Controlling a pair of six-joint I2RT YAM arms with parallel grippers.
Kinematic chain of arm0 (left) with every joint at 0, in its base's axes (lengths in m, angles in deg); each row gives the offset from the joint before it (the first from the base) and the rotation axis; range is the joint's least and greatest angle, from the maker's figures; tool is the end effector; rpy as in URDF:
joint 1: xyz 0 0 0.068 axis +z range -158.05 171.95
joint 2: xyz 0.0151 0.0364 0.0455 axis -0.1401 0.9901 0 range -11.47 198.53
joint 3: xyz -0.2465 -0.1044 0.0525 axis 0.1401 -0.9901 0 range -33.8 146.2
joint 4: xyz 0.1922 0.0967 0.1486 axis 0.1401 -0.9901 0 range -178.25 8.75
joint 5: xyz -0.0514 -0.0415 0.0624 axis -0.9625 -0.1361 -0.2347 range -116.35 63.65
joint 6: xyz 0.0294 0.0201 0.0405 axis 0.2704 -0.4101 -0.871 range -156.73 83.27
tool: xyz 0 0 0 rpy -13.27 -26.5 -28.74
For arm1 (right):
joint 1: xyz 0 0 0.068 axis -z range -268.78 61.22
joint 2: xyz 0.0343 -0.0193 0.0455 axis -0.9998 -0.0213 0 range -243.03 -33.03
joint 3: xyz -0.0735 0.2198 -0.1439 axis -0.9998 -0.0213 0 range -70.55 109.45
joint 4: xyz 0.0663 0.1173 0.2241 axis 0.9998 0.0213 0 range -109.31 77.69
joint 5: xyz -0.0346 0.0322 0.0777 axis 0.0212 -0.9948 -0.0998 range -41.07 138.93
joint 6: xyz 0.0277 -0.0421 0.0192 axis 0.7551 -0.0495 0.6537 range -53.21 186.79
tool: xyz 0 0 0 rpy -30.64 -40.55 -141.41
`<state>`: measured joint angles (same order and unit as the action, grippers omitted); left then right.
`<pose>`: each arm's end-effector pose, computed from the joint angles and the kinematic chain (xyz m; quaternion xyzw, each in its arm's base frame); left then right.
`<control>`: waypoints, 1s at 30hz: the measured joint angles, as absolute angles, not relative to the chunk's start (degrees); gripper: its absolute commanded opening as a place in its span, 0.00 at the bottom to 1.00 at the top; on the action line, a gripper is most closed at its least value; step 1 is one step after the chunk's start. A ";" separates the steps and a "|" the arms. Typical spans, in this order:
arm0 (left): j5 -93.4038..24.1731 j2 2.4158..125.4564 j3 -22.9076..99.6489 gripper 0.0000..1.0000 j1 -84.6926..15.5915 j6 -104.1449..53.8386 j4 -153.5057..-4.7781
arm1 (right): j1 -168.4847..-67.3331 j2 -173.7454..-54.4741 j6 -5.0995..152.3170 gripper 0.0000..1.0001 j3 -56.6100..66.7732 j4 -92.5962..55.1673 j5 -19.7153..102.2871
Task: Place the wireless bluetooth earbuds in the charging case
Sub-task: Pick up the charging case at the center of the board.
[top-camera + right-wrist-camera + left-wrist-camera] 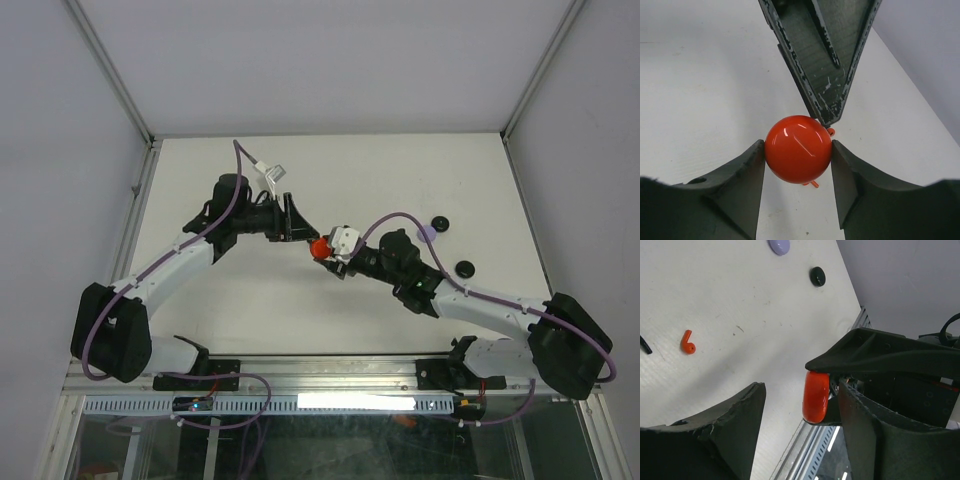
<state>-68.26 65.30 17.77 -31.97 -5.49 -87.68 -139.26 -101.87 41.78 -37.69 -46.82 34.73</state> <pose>0.2577 -0.1402 0.2677 0.1219 0.8248 -0.4876 0.2591 0.1623 0.2104 0.2483 -0.5239 0.5449 0.2341 0.6114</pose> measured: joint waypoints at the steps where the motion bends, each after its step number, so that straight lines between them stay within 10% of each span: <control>1: -68.83 65.56 17.64 0.59 -32.19 -5.14 -86.98 | -139.57 -101.87 41.45 0.40 -37.69 -46.93 34.53; 18: -73.49 64.14 9.97 0.19 -35.86 -0.50 -76.34 | -141.93 -101.10 40.51 0.40 -37.78 -46.49 33.48; 30: -71.54 59.38 9.34 0.00 -36.15 -3.17 -75.20 | -141.95 -98.89 40.40 0.74 -40.58 -49.94 33.90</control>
